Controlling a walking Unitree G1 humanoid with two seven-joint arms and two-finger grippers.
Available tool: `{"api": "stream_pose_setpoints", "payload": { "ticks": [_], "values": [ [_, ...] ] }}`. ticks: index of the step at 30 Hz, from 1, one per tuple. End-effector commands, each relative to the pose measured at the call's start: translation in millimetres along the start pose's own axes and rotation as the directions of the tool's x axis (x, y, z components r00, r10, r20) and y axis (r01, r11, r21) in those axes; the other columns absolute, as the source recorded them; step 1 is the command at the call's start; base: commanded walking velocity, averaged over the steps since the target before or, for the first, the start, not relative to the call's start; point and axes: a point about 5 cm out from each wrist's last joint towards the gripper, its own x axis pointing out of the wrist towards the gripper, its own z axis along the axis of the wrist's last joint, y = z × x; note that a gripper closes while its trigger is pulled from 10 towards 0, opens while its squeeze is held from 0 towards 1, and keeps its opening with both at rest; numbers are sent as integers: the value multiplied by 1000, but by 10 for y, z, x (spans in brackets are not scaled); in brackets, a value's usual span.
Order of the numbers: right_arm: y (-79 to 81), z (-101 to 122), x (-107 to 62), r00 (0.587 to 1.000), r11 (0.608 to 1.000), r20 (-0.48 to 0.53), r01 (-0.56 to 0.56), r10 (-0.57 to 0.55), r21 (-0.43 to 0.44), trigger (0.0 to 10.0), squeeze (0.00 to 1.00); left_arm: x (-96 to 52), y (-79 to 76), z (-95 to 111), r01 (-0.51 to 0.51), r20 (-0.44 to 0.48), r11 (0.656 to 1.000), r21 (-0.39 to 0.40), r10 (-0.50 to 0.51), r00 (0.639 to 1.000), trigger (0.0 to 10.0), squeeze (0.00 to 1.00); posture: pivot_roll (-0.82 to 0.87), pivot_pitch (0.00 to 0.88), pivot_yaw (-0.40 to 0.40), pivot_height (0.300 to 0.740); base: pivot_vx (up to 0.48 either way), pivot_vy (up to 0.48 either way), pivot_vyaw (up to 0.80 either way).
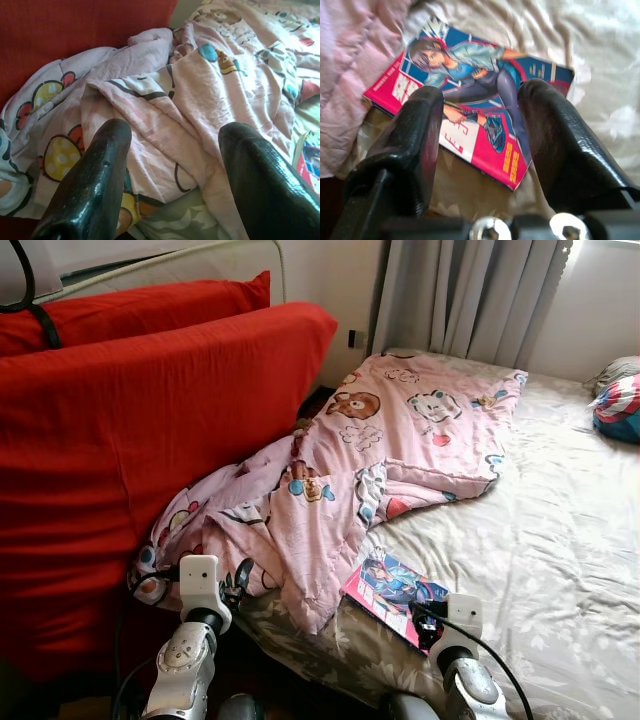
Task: Clean up the room
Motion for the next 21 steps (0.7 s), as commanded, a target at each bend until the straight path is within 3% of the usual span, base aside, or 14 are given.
{"api": "stream_pose_setpoints", "payload": {
  "ticks": [1,12,21],
  "values": [
    [-8,-22,3,999,998,-20,38,-37,49,10000,0,0,1,29,22,-1,999,31,-22,1000,10000,0,34,47,0,619,0,0,0],
    [5,62,37,999,998,10,41,-41,45,10000,0,33,46,75,23,-1,999,48,-23,1000,10000,0,40,65,10,604,0,0,0],
    [73,35,39,999,998,-6,32,-32,44,10000,0,-36,51,35,36,-14,998,57,-35,999,10000,0,51,84,26,604,0,0,0]
  ]
}}
